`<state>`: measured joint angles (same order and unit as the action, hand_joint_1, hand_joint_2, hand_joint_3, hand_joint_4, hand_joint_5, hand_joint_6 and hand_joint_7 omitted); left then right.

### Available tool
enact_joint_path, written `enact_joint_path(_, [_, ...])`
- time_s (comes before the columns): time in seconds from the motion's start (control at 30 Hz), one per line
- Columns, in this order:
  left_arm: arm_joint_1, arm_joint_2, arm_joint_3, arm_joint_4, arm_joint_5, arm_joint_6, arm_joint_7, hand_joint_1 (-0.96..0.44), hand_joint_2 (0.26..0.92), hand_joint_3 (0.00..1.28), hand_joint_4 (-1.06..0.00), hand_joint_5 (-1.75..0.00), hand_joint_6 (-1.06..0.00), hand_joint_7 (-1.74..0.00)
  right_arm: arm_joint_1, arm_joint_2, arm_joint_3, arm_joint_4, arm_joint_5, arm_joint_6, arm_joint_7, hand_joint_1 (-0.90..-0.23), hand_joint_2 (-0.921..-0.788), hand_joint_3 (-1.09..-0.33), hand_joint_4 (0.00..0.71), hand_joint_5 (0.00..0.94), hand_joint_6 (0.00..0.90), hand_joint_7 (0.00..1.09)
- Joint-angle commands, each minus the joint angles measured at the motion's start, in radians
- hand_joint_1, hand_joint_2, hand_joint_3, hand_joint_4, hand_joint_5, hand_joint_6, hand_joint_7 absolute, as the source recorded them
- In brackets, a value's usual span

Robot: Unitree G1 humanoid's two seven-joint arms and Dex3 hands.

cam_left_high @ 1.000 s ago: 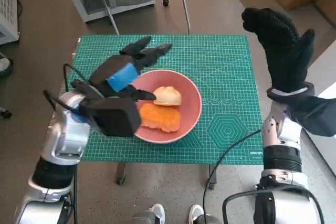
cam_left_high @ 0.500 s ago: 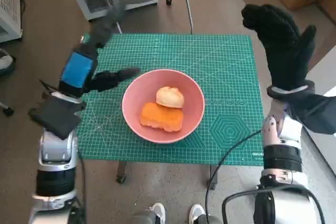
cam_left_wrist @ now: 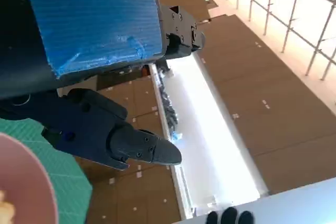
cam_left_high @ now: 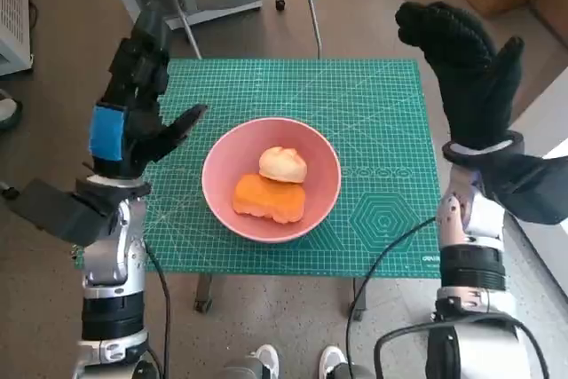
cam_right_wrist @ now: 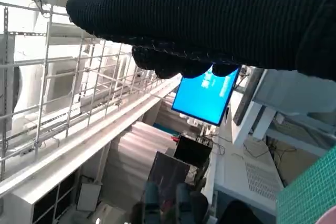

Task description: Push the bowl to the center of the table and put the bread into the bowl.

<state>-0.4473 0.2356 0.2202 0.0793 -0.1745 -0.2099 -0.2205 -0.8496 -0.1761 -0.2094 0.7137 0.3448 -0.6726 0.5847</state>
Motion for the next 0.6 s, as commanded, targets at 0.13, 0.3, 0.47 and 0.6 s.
enact_joint_path(0.13, [0.023, 0.02, 0.005, -0.015, -0.011, -0.041, -0.022, -0.48, 0.919, 0.05, -0.04, 0.0, -0.16, 0.0, 0.017, 0.009, 0.021, -0.015, -0.02, 0.032, -0.015, -0.592, -0.921, -0.558, 0.289, 0.0, 0.398, 0.0])
enact_joint_path(0.3, [0.026, 0.016, 0.003, -0.018, -0.015, -0.044, -0.026, -0.48, 0.921, 0.05, -0.03, 0.0, -0.16, 0.0, 0.024, 0.011, 0.029, -0.026, -0.026, 0.037, -0.024, -0.593, -0.921, -0.56, 0.284, 0.0, 0.392, 0.0])
enact_joint_path(0.47, [0.03, 0.009, 0.002, -0.028, -0.023, -0.035, -0.024, -0.48, 0.921, 0.05, -0.03, 0.0, -0.16, 0.0, 0.026, 0.012, 0.032, -0.027, -0.031, 0.042, -0.028, -0.593, -0.921, -0.562, 0.278, 0.0, 0.389, 0.0])
enact_joint_path(0.6, [0.035, 0.007, 0.001, -0.034, -0.025, -0.035, -0.021, -0.49, 0.921, 0.05, -0.04, 0.0, -0.16, 0.0, 0.026, 0.012, 0.032, -0.026, -0.029, 0.05, -0.028, -0.592, -0.921, -0.564, 0.276, 0.0, 0.389, 0.0])
